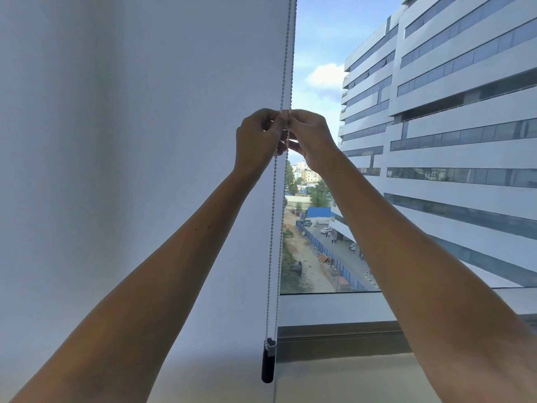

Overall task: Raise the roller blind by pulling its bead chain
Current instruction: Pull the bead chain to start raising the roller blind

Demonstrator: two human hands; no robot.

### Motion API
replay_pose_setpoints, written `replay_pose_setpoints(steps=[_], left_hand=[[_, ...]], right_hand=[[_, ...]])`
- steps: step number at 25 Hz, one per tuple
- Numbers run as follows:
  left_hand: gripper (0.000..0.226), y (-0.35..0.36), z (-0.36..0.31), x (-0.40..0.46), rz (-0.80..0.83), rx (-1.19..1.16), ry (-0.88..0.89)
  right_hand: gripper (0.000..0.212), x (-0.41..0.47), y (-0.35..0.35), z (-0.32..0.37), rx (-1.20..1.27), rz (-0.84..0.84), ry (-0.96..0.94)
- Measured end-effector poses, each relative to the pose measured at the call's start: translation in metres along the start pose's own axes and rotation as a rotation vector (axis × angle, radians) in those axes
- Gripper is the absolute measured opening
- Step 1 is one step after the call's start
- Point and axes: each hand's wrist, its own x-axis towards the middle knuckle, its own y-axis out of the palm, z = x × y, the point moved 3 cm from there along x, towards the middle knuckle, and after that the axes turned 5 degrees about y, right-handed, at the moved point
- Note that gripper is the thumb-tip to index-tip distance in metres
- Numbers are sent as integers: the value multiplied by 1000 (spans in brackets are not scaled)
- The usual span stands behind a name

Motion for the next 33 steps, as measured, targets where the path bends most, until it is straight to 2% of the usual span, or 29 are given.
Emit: replay_pose_setpoints(steps=[5,11,13,16,18,21,24,28,33], left_hand=[[23,-1,-3,6,-68,97,57],[33,13,-23,12,-149,267,252],[30,18,-27,11,-152,352,302],[15,23,-24,9,-122,499,258],[15,26,-23,10,-118,537,205],[31,32,-25,10,-66,506,148],[35,35,-25,8,-16,369,61],[31,39,-25,5,-16,90,-19],[19,39,-14,-3,-7,-99,-103]], right_hand=[[18,-15,4,-9,-143,-129,-132],[23,-32,-7,-16,-135,-225,-261],[26,-35,-9,-14,-150,-236,-286],[29,-41,-12,-17,-172,-239,-271],[30,-45,-12,-23,-176,-232,-248],[27,-52,-13,-37,-168,-229,-200],[26,-59,-14,-52,-160,-232,-178],[24,-80,-9,-80,-97,-169,-141],[25,-121,-5,-134,-106,-130,-35]])
